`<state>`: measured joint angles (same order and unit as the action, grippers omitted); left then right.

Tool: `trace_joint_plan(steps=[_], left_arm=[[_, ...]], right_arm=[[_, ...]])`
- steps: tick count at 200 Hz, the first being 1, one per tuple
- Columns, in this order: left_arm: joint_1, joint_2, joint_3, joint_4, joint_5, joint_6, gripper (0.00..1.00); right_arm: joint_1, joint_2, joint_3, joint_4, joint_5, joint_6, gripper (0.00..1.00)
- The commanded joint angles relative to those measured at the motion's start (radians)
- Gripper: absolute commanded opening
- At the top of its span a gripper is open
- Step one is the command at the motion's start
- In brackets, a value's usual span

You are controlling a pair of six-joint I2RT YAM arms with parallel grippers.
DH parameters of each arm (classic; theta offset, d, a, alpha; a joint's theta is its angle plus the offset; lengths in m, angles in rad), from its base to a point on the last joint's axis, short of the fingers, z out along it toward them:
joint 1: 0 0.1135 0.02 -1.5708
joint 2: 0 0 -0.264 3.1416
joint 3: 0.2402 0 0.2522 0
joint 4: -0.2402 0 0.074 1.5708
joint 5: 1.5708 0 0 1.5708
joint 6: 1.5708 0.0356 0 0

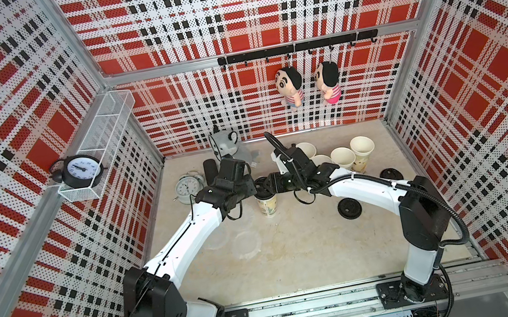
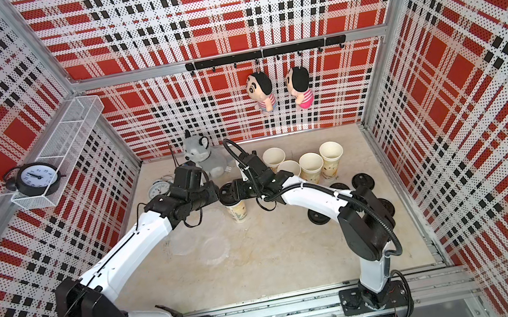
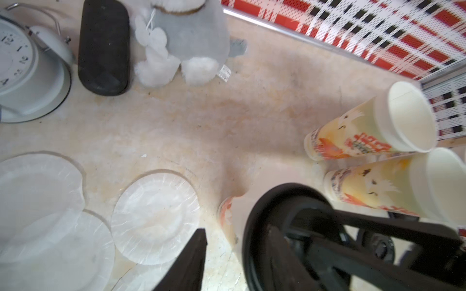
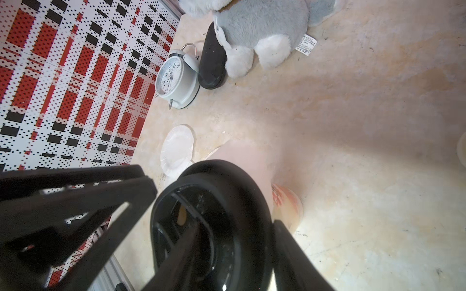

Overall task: Put the leak-proof paper on the milk tea cups
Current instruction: Secure the cup lid on the cup.

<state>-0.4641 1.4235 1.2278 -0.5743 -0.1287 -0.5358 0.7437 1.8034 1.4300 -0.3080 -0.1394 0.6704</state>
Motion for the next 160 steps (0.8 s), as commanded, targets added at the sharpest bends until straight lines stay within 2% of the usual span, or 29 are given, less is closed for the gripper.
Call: trace_joint_plan(steps=[1, 52, 160], left_arm=[[0.023, -0.025, 0.049, -0.006, 0.036, 0.044, 0.45], [0.070, -0.044, 0.108, -0.018, 0.058, 0.078, 0.46], [0.094, -0.061, 0.052, -0.001, 0.084, 0.092, 0.46]], right_arm=[[0.011, 0.083, -0.071, -0.284, 0.015, -0.023, 0.47], [0.011, 0.071, -0.043, -0.298, 0.024, -0.020, 0.50], [0.011, 0.103, 0.191, -0.395, 0.070, -0.068, 0.60]])
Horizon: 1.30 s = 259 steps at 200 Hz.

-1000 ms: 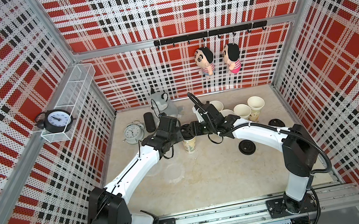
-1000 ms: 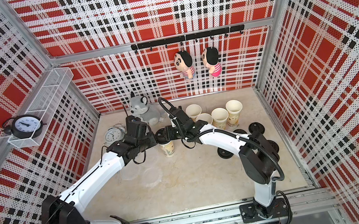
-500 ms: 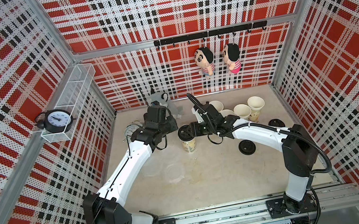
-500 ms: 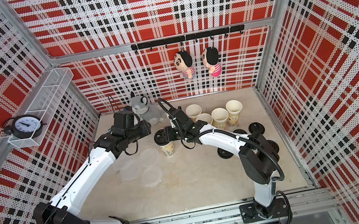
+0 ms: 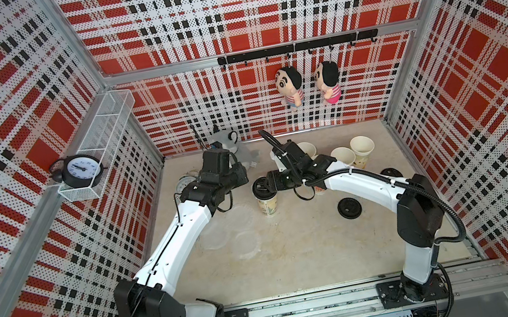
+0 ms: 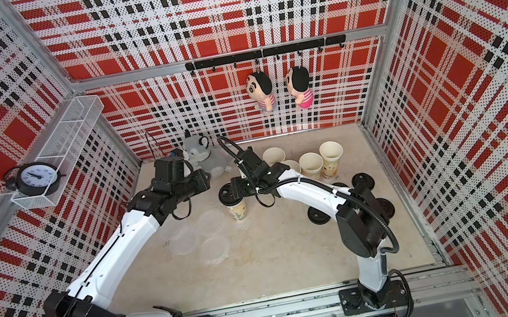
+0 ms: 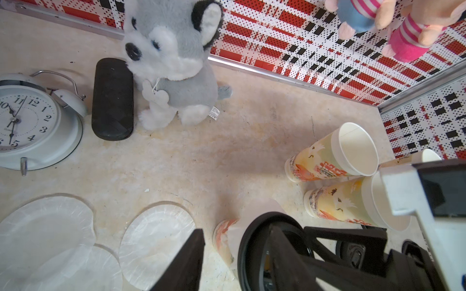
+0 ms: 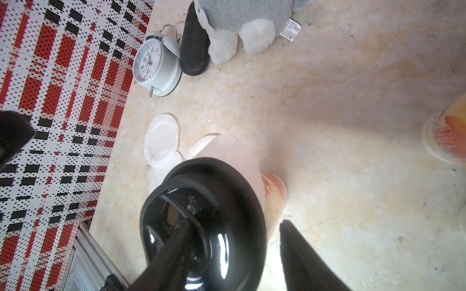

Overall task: Put the leak-proof paper on the milk tea cups
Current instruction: Secure the cup lid on the cup, then move the cup to the center of the board.

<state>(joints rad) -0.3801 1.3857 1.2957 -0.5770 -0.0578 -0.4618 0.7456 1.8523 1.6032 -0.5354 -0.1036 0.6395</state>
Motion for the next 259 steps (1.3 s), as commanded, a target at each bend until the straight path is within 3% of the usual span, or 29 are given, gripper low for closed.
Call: trace_joint_plan(steps=[1, 80, 141, 198, 219, 259], left_arm=[[0.010, -0.024, -0.016, 0.002, 0.012, 0.018, 0.46], [0.048, -0.057, -0.088, 0.012, 0.028, 0.017, 0.46], [0.069, -0.079, -0.104, 0.012, 0.034, 0.021, 0.46], [0.101, -0.114, -0.159, 0.009, 0.046, 0.025, 0.46], [0.113, -0.122, -0.182, 0.009, 0.052, 0.024, 0.46], [0.119, -0.128, -0.221, 0.022, 0.062, 0.017, 0.46]], right_arm=[[0.008, 0.054, 0.021, -0.168, 0.034, -0.039, 0.60], [0.000, 0.073, 0.193, -0.210, 0.049, -0.079, 0.74], [-0.019, 0.008, 0.206, -0.224, 0.093, -0.118, 0.83], [-0.096, -0.205, 0.033, -0.301, 0.255, -0.108, 0.91], [-0.127, -0.293, -0.040, -0.335, 0.300, -0.099, 1.00], [-0.179, -0.358, -0.165, -0.337, 0.320, -0.052, 1.00]])
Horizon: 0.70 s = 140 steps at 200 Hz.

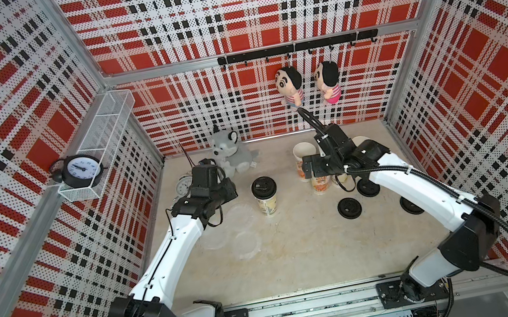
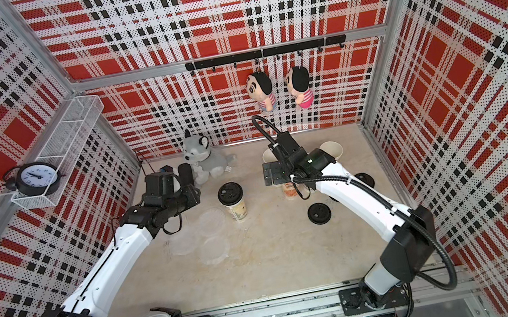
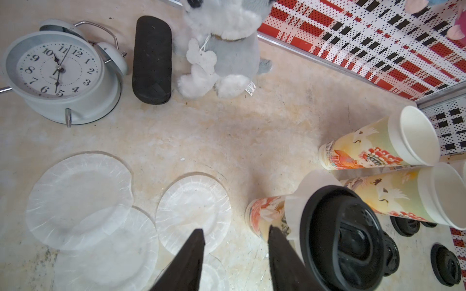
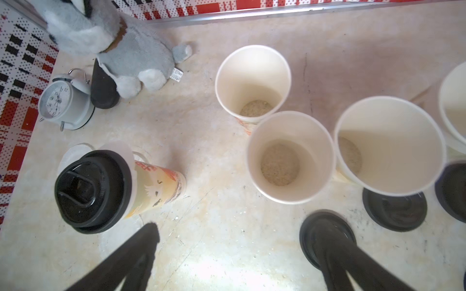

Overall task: Put the leak-proof paper on the milk tea cups
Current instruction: Move the cup to the center of the board.

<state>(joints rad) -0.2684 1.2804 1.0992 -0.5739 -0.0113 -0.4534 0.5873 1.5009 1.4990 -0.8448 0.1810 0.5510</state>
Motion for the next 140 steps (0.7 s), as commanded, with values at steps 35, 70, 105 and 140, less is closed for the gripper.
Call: trace_joint_plan(steps=[35, 70, 105, 140], left_arm=[[0.008, -0.032, -0.037, 0.022, 0.019, 0.003, 0.49], [0.007, -0.035, -0.043, 0.026, 0.019, 0.002, 0.51], [0.008, -0.031, -0.044, 0.026, 0.019, 0.004, 0.52], [0.007, -0.035, -0.043, 0.025, 0.019, 0.004, 0.51]], right_arm=[[-0.043, 0.025, -0.088, 0.000, 0.044, 0.050, 1.00], [-0.071, 0.080, -0.089, 0.030, 0.057, 0.060, 1.00], [-0.087, 0.154, -0.062, 0.070, 0.038, 0.045, 1.00], [-0.097, 0.216, -0.026, 0.089, 0.048, 0.043, 1.00]])
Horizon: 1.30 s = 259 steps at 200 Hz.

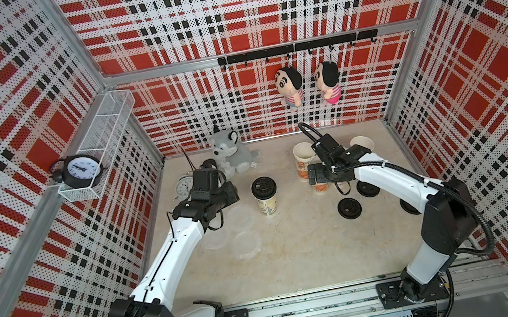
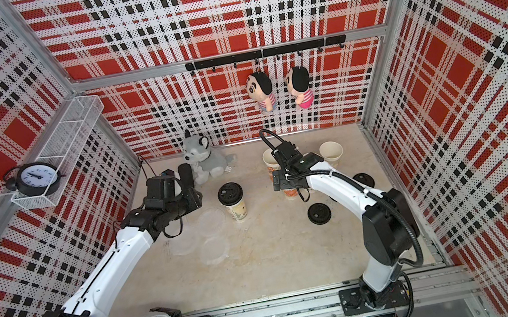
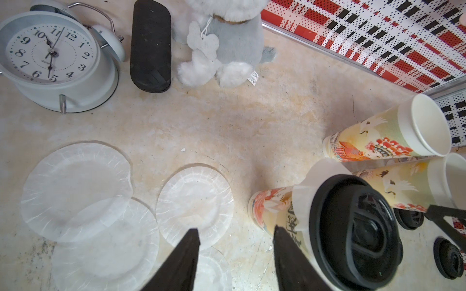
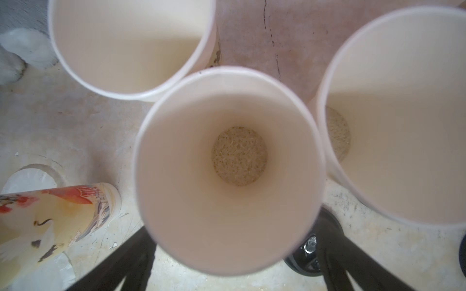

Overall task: Put the leak-proof paper on the milk tea cups
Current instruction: Move the cup to the center of the board.

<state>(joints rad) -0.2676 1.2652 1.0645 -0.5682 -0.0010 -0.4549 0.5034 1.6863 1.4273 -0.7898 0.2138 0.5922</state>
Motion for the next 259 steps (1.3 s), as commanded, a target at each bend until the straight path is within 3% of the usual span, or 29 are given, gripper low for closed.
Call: trace_joint_plan(steps=[1, 128, 212, 259], left_arm=[[0.007, -0.020, -0.009, 0.019, 0.009, 0.006, 0.51], [0.007, 0.005, -0.004, 0.020, 0.015, 0.013, 0.48], [0.007, 0.011, -0.013, 0.021, 0.016, 0.021, 0.48], [0.006, 0.009, -0.017, 0.025, 0.016, 0.024, 0.48]], right_arm=[[-0.014, 0.032, 0.047, 0.033, 0.016, 0.002, 1.00], [-0.023, 0.096, 0.042, 0.163, 0.049, 0.023, 1.00], [-0.017, 0.074, -0.010, 0.172, -0.002, 0.017, 0.80], [0.048, 0.038, 0.019, 0.136, -0.038, 0.018, 0.79]])
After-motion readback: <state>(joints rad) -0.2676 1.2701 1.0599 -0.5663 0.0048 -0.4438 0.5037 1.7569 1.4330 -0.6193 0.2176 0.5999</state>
